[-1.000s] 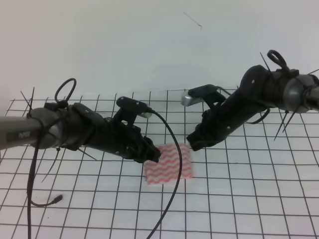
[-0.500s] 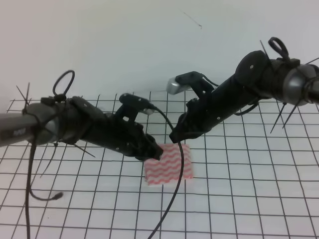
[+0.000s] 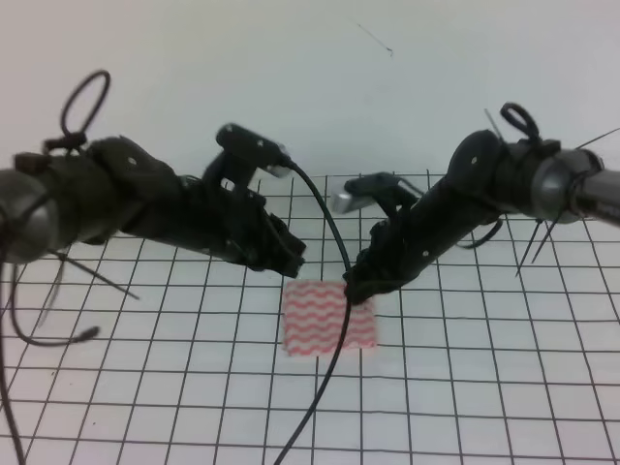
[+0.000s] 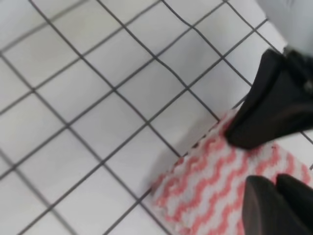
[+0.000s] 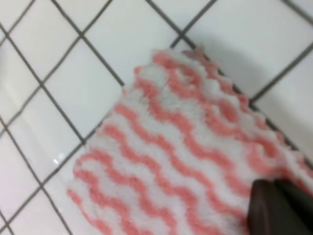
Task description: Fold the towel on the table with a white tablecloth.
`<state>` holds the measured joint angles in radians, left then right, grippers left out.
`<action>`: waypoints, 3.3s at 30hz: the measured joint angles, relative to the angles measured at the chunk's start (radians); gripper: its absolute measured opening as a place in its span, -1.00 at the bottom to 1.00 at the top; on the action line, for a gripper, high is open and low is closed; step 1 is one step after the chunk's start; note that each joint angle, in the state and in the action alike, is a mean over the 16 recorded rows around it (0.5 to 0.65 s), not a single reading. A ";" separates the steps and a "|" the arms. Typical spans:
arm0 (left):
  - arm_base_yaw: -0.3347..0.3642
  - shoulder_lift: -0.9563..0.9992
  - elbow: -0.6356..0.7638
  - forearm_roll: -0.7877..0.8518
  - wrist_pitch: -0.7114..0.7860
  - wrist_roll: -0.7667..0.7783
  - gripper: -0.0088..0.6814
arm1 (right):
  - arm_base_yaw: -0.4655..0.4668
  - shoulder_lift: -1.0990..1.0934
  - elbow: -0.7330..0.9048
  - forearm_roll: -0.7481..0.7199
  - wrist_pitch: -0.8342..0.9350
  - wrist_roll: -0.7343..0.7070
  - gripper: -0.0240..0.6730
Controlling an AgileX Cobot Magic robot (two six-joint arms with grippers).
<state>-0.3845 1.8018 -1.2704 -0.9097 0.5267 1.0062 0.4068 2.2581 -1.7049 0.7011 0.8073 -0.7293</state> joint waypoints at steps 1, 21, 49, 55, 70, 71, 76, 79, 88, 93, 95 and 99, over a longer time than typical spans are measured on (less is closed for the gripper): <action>0.000 -0.022 0.000 0.016 0.006 -0.012 -0.88 | 0.000 -0.014 0.000 -0.002 -0.002 -0.001 -0.92; 0.000 -0.638 0.057 0.133 0.178 -0.189 -0.97 | -0.096 -0.654 0.017 -0.145 0.106 0.125 -0.92; 0.000 -1.327 0.658 -0.155 0.227 -0.133 -0.98 | -0.081 -1.725 1.021 -0.073 -0.186 -0.049 -0.92; -0.001 -1.340 0.672 -0.161 0.270 -0.142 -0.98 | -0.081 -1.922 1.163 -0.073 -0.217 -0.091 -0.93; 0.000 -1.342 0.676 -0.155 0.285 -0.145 -0.98 | -0.081 -2.012 1.399 -0.094 -0.226 -0.095 -0.93; 0.000 -1.344 0.679 -0.147 0.282 -0.144 -0.98 | -0.081 -2.012 1.408 -0.093 -0.225 -0.095 -0.93; 0.002 -1.372 0.704 -0.073 0.245 -0.154 -0.98 | -0.081 -2.012 1.442 -0.093 -0.221 -0.094 -0.93; 0.016 -1.415 0.739 0.017 0.175 -0.198 -0.98 | -0.081 -2.012 1.453 -0.092 -0.216 -0.093 -0.93; 0.142 -1.650 0.938 0.383 -0.107 -0.479 -0.98 | -0.081 -2.011 1.461 -0.092 -0.204 -0.093 -0.93; 0.220 -1.761 1.079 0.522 -0.216 -0.643 -0.98 | -0.081 -2.011 1.461 -0.092 -0.200 -0.093 -0.93; 0.243 -1.789 1.130 0.557 -0.226 -0.684 -0.98 | -0.081 -2.010 1.461 -0.092 -0.199 -0.093 -0.93; 0.265 -1.816 1.208 0.594 -0.215 -0.728 -0.98 | -0.081 -2.010 1.461 -0.092 -0.198 -0.093 -0.93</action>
<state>-0.1197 -0.0144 -0.0627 -0.3155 0.3115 0.2781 0.3262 0.2482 -0.2435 0.6092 0.6090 -0.8221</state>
